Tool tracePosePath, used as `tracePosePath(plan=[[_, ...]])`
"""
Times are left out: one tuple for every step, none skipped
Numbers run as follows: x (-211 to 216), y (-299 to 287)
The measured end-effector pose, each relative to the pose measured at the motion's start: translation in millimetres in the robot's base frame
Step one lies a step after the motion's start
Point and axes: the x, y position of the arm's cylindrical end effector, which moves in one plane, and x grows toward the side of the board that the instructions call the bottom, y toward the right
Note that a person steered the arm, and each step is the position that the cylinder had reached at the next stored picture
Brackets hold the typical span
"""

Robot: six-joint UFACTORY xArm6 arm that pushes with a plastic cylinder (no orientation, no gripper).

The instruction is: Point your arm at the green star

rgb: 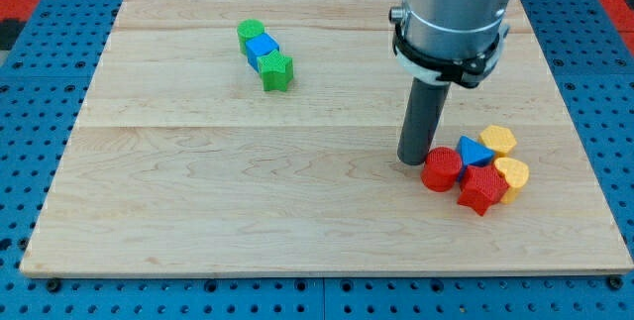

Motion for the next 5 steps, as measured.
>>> tracePosePath(plan=[[16.2,0.0],[10.6,0.0],[-32.1,-2.0],[-63.5,-34.4],[-77.7,-91.6]])
